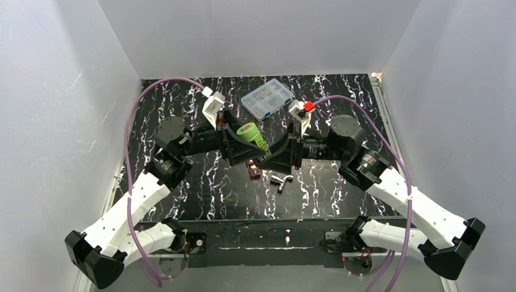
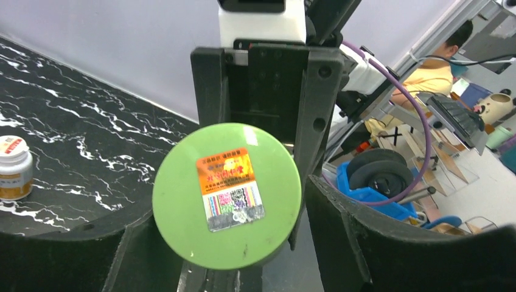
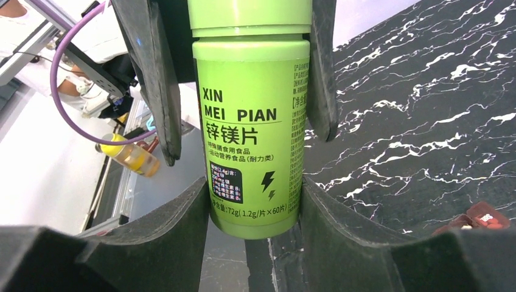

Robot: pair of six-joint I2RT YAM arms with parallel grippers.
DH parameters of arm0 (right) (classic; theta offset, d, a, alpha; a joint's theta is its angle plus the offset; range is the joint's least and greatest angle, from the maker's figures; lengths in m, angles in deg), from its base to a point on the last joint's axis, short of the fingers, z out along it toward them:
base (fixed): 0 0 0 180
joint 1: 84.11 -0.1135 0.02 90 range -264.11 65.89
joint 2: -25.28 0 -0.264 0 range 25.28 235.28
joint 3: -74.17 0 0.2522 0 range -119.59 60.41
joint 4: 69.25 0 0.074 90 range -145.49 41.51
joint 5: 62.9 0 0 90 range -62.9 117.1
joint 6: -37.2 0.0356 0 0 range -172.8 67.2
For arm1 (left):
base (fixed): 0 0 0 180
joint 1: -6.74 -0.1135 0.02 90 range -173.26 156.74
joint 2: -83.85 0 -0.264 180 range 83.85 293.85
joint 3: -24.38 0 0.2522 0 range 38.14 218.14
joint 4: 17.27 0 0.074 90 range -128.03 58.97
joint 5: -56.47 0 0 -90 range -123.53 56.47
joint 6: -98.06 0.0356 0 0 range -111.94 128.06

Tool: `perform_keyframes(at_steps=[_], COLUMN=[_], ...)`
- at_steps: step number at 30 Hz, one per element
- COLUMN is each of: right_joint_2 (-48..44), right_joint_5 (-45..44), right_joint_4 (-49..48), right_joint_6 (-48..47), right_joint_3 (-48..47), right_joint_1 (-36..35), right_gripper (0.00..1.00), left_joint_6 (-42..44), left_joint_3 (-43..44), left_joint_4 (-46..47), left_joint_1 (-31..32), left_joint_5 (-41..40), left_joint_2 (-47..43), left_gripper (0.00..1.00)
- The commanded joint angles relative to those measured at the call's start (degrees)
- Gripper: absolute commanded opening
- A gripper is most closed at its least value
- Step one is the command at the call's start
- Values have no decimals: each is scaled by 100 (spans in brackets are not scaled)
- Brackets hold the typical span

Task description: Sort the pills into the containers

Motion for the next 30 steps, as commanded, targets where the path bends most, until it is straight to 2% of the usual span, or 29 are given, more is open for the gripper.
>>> perform_keyframes(at_steps=[1,7,11,18,21,23,24,25,26,28,29,30], right_joint_2=[-30,-130,-188,-230,-196,-180,-173,-163,-159,-130,-110,-94], right_joint_5=[-161,-105,12,140,209,179,110,33,-80,-489,-783,-1042], right_joint_4=[-385,42,350,507,551,574,586,601,617,767,867,971], right_joint_6=[28,-270,-436,-508,-540,-560,-564,-558,-567,-545,-533,-516], right_joint_3=[52,-53,-84,-31,-27,-25,-25,-25,-25,-71,-102,-123], right_joint_1=[-59,-61,-54,-46,-50,-48,-53,-51,-50,-51,-50,-50], right_gripper=[28,28,28,27,27,30,34,43,57,91,98,98], left_joint_6=[17,562,856,760,536,402,403,436,501,737,894,1030], left_joint_3=[-69,230,488,506,458,456,457,455,457,487,509,531], left_joint_4=[270,-521,-1075,-1079,-844,-764,-797,-854,-952,-1301,-1532,-1713], left_joint_1=[-17,-39,-78,-97,-96,-96,-96,-96,-96,-96,-101,-105], left_joint_5=[-334,-94,270,567,755,907,918,897,840,521,296,65], left_joint_2=[-181,-216,-131,4,107,209,241,265,269,255,245,236], left_gripper=[64,64,59,51,44,31,21,12,3,0,0,0])
